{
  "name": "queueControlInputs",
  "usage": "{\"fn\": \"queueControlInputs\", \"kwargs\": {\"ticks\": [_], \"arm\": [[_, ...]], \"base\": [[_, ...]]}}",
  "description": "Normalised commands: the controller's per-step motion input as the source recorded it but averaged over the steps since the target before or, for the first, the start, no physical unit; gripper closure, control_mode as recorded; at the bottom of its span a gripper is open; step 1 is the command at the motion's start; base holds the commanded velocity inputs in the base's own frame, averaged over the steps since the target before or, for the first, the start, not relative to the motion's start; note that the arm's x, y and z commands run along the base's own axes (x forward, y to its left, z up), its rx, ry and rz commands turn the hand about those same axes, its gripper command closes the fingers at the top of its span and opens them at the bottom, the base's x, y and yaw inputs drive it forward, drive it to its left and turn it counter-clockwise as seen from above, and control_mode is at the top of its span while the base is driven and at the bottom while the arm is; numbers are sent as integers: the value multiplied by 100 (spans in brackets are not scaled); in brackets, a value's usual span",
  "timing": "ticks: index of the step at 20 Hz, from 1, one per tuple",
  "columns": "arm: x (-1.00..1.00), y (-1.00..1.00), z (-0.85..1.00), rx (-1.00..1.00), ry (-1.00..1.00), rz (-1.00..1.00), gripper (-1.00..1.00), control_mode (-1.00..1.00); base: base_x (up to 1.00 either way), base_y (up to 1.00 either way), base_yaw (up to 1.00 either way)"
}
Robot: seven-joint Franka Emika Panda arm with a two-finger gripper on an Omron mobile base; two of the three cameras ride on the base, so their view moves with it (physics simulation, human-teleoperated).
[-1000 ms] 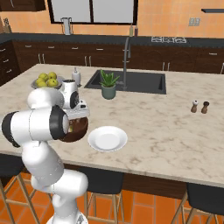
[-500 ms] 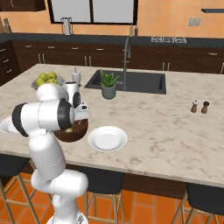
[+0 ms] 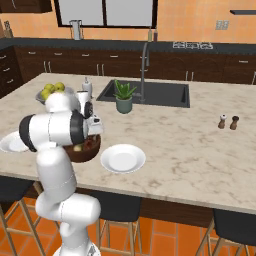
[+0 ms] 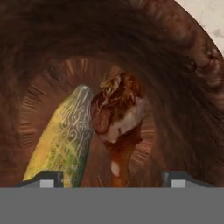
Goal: Pick the chicken drumstick and cucumber from their plates and place them in the bowl. Then put the bowl in the fridge.
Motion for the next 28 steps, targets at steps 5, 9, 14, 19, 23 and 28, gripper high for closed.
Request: {"fn": "queueControlInputs", "kwargs": {"ticks": [5, 9, 14, 19, 23, 28], "arm": [[-52, 71, 58, 0, 0, 4, -100, -100], [-71, 69, -8, -2, 1, 1, -100, -100], [-8, 32, -34, -5, 0, 0, -100, -100], [-3, 9, -47, -1, 0, 0, -100, -100], [-2, -5, -51, -1, -1, 0, -100, -100], [-12, 0, -34, -3, -7, 0, 100, -100]], "base": [[0, 0, 0], [0, 0, 0], [0, 0, 0], [0, 0, 0], [0, 0, 0], [0, 0, 0]]}}
